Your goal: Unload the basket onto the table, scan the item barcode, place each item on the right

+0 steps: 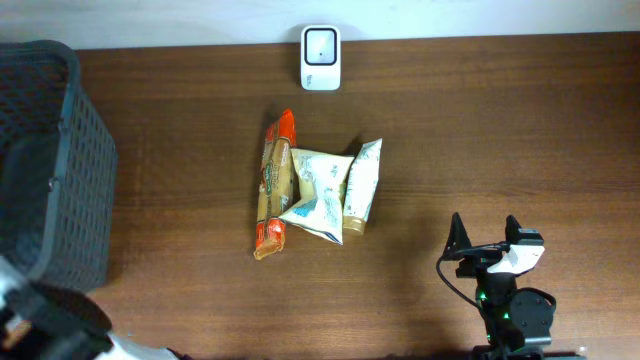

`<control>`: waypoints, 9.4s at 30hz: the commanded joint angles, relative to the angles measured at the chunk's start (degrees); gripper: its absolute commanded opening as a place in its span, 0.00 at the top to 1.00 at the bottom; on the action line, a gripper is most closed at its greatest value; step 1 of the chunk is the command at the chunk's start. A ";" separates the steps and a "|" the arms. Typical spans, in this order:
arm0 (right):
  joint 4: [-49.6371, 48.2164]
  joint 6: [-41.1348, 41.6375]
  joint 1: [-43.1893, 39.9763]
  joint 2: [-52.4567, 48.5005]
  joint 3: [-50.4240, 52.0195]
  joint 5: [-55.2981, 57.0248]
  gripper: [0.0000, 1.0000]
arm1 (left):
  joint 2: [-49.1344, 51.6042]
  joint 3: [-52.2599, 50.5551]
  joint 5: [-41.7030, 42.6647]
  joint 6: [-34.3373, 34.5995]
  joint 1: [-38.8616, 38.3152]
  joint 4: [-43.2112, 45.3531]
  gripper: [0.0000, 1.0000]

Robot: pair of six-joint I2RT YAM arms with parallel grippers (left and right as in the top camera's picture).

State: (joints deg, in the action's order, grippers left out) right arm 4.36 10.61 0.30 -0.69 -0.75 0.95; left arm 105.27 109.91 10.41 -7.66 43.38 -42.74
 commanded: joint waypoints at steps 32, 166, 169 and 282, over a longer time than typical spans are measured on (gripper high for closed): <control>0.31 0.35 -0.33 0.33 0.44 0.09 0.01 | -11.65 -43.71 5.51 8.28 -47.80 7.58 1.00; 23.43 14.67 -0.35 -119.47 -81.02 -10.51 0.59 | -2.51 13.62 -12.17 -0.85 -31.04 -26.18 0.01; 36.35 7.65 3.58 -119.47 -81.02 -27.43 0.59 | -2.51 13.62 -12.15 -0.85 -31.04 -26.18 0.01; 18.32 -53.70 26.77 -146.90 -131.14 42.84 0.96 | -2.51 13.62 -12.15 -0.85 -31.04 -26.18 0.01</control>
State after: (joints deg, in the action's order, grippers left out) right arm 22.61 -43.70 26.09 -148.05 -130.30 40.71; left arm 103.92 122.58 -1.54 -7.75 12.08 -69.01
